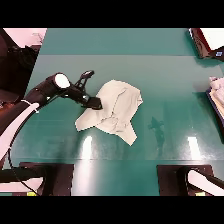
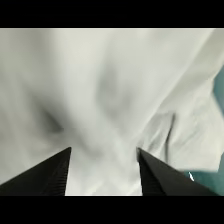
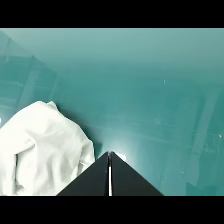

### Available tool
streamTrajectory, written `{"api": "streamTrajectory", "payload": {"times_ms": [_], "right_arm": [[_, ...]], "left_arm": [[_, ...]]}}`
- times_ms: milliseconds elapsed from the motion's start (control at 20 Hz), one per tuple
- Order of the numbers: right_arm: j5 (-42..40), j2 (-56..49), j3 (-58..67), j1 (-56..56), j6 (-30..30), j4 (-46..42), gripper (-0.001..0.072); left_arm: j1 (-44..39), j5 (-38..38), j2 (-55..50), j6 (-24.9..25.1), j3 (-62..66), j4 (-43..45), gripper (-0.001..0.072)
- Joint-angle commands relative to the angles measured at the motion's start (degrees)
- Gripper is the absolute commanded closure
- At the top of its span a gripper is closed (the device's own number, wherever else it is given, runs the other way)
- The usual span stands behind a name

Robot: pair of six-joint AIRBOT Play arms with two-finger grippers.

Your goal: Fold the shirts.

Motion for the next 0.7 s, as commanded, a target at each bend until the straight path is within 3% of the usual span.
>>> {"api": "streamTrajectory", "payload": {"times_ms": [0,150,650], "right_arm": [[0.0,0.0,0.0,0.1,0.0,0.0,0.0698],[0.0,0.0,0.0,0.1,0.0,0.0,0.0698],[0.1,0.0,0.0,0.1,0.0,0.0,0.0698]], "left_arm": [[-5.9,9.0,0.0,-4.9,5.1,7.6,0.0211],[-10.3,14.3,-0.7,-5.9,8.6,15.6,0.0211],[-14.9,15.3,-11.2,-7.4,14.2,17.6,0.0212]]}}
